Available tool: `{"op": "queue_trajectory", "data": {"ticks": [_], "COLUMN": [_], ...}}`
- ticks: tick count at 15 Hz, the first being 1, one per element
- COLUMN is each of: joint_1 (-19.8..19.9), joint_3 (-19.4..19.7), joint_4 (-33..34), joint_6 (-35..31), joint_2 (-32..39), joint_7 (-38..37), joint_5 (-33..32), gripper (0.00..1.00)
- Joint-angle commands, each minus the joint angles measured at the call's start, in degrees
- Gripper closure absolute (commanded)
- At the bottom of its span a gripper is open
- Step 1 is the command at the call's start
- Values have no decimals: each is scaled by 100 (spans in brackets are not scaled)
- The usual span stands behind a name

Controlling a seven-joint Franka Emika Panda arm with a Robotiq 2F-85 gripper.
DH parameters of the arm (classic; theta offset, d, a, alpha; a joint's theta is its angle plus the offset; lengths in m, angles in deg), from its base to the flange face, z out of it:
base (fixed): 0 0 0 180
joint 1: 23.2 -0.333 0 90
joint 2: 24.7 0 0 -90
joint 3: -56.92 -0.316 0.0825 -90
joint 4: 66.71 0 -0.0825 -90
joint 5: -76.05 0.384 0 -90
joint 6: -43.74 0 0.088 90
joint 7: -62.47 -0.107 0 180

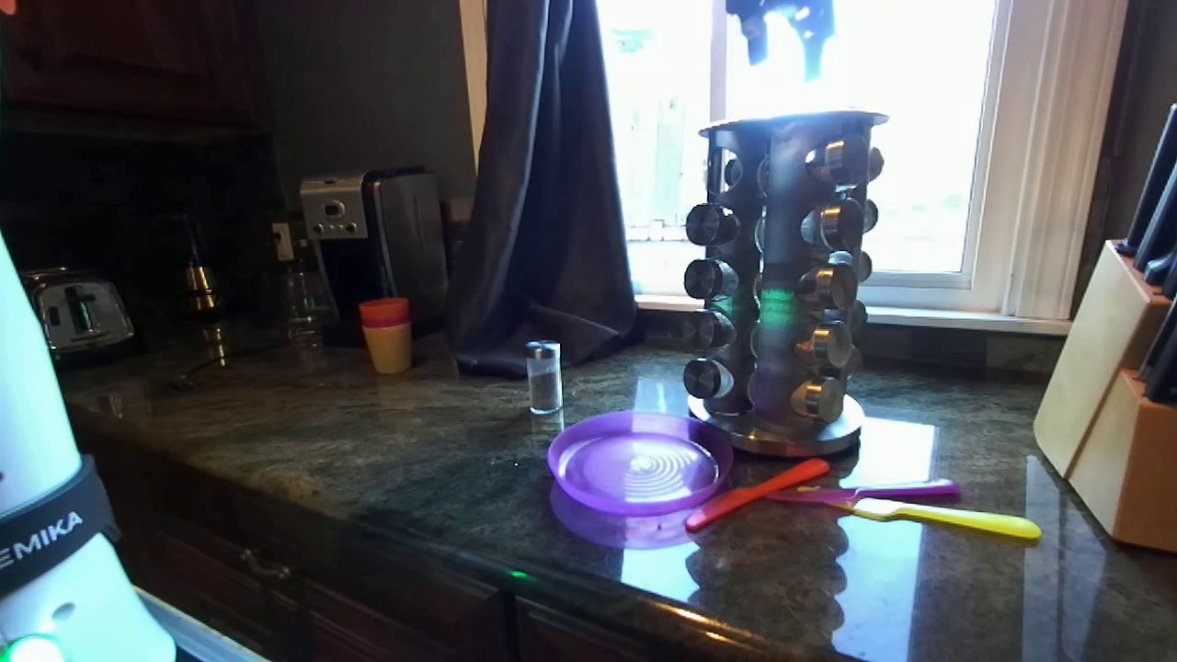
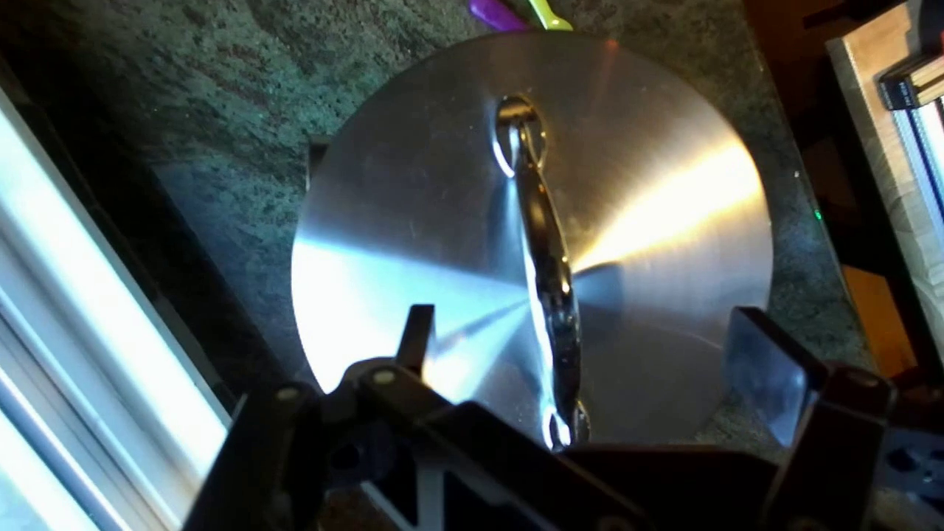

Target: Rotate the silver stand.

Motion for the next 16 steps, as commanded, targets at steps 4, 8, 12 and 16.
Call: {"op": "queue_trajectory", "data": {"ticks": [4, 8, 12, 16], "joint_1": [94, 103, 88, 66], "joint_3": [13, 29, 43, 92], "joint_4": [-220, -242, -237, -72], "joint_6": [-376, -393, -323, 242], "joint_2": [23, -1, 11, 65], "joint_7": [557, 675, 661, 301], "joint_5": [267, 305, 250, 217], "gripper": [34, 67, 98, 96]}}
